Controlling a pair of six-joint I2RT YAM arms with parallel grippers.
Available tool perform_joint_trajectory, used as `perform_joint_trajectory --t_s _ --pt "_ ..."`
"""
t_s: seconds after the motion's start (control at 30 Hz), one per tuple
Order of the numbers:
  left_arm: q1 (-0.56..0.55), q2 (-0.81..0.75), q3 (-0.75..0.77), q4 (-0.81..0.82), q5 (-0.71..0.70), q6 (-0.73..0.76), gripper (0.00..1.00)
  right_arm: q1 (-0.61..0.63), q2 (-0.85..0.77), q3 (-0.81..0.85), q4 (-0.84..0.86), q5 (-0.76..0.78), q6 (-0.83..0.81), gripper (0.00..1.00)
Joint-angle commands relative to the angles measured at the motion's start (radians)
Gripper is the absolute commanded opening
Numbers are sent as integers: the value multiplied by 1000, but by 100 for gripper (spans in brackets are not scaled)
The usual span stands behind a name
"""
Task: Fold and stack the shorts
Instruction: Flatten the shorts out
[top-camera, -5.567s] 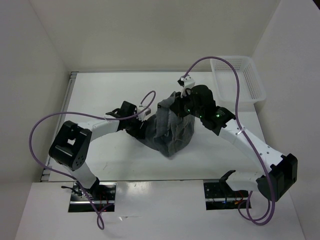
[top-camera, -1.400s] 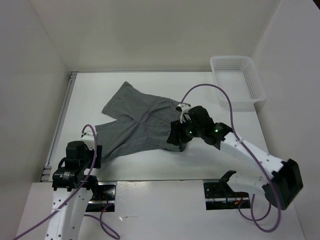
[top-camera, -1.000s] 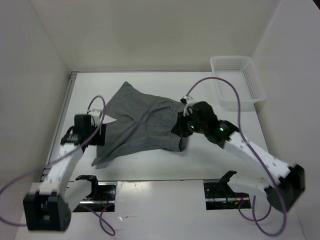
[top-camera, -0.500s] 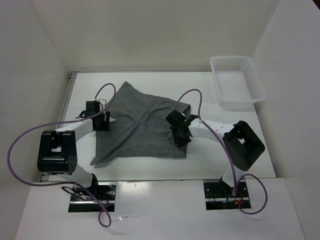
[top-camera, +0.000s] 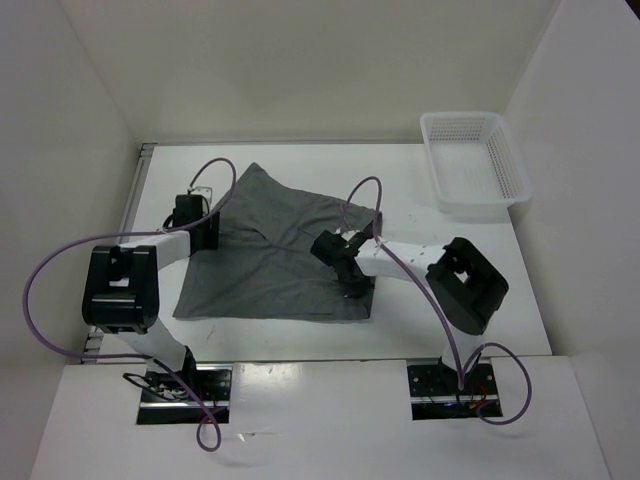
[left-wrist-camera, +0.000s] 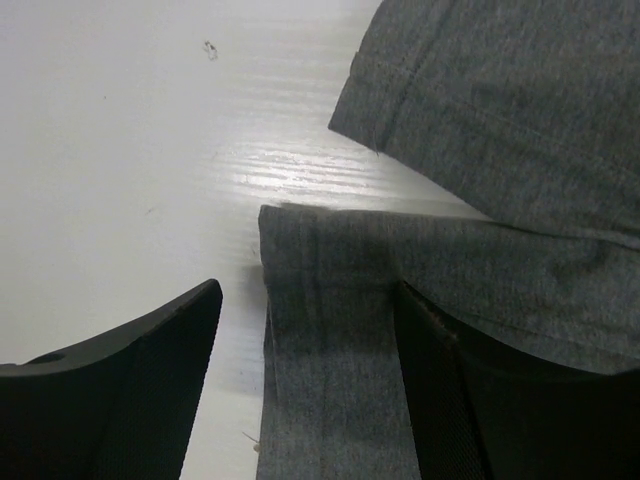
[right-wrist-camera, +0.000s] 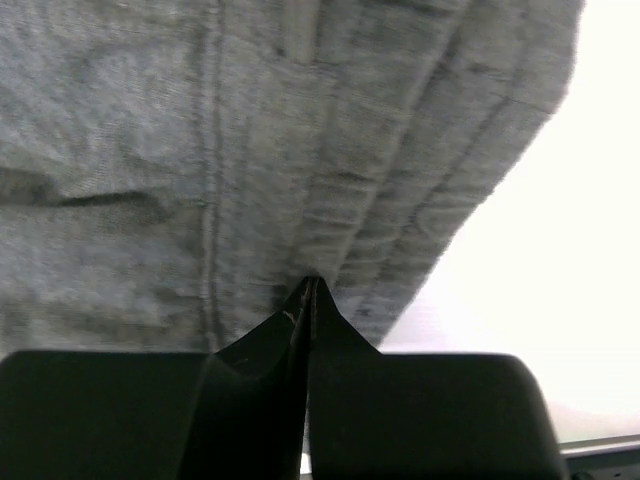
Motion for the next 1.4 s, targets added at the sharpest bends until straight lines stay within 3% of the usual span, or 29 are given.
perform_joint_trajectory --t_s 0.0,0.07,0.1,0.17,0.23,0.33,0.5,0.73,0.93,1.07,1.1,1.17,1.2,1.23,1.33,1.37 --pt "3 43 81 -138 -42 5 76 -6 -59 -42 -42 74 7 0" --pt "13 43 189 -260 3 5 75 -6 -169 -14 17 57 -56 4" --pt "13 43 222 -295 15 5 75 -15 -206 12 34 46 -114 13" --pt "13 34 306 -368 52 5 75 -33 -272 44 83 14 -170 21" --pt "13 11 351 -392 82 5 75 -112 -344 92 142 -56 -225 29" --pt "13 37 443 -402 133 5 78 -254 -372 123 234 -153 -270 30" --pt "-31 169 512 -343 92 5 81 -408 -129 241 317 -142 -305 33" --pt "-30 341 600 -301 49 5 82 -489 152 412 370 -194 -336 52" --pt "-30 422 591 -275 15 5 78 -509 242 425 350 -227 -354 70" --pt "-19 432 554 -255 15 5 55 -518 298 423 360 -227 -363 70" --pt "-10 432 542 -243 4 5 33 -518 311 423 360 -227 -363 70" --pt "-1 432 517 -232 -28 5 17 -518 349 460 351 -227 -372 66" --pt "0 419 508 -221 -28 5 13 -518 360 471 351 -227 -372 63" --pt "0 410 493 -221 -39 5 6 -518 370 481 351 -227 -372 52" --pt "22 387 458 -232 -68 5 3 -518 423 578 360 -202 -382 28" --pt "36 387 457 -241 -68 5 3 -518 453 609 360 -202 -391 28"
